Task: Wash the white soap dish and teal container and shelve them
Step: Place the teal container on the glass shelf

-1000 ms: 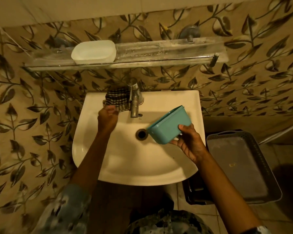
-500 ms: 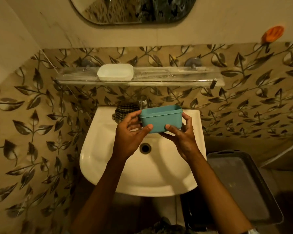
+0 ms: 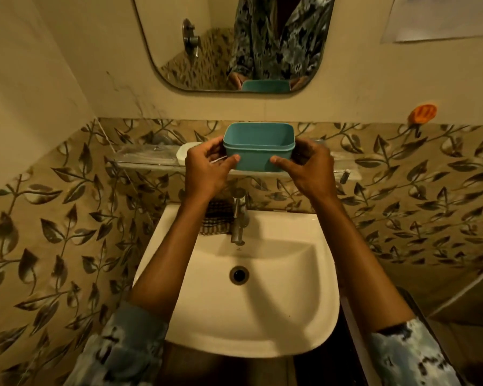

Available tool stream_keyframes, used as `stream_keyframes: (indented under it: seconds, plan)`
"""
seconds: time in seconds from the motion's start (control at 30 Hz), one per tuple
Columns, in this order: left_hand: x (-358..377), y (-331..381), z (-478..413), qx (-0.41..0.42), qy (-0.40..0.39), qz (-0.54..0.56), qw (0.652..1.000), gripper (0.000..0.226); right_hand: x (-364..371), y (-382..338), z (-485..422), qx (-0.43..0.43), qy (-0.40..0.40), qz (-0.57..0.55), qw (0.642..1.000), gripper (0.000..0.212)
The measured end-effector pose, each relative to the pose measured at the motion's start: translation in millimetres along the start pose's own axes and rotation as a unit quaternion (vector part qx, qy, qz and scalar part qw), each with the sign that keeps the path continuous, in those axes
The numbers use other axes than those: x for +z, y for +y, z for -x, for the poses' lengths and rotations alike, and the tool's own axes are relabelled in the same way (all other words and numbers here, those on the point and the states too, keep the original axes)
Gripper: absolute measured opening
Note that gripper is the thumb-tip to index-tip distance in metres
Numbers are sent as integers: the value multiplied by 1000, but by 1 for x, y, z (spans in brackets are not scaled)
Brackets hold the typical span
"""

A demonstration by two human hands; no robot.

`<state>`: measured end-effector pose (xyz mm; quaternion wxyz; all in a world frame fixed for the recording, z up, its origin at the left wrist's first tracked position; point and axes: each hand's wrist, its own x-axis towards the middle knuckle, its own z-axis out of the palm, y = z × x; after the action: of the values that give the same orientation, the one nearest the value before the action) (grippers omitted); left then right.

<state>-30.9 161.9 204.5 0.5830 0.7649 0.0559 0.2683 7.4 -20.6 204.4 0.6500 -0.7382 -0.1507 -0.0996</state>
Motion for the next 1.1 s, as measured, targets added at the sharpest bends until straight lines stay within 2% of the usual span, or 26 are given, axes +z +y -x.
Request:
stream_keyframes:
  seconds: [0.23, 0.77, 1.1]
  plan:
    - [9, -13, -38, 19, -34, -100, 994, 48, 9, 10, -36, 28, -7, 49, 998, 48]
    - [22, -28, -35, 40, -17, -174, 984, 53, 10, 28, -41, 56, -22, 82, 995, 49]
    - [24, -38, -33, 90, -10, -293, 952, 56, 15, 30, -38, 38, -18, 139, 989, 50]
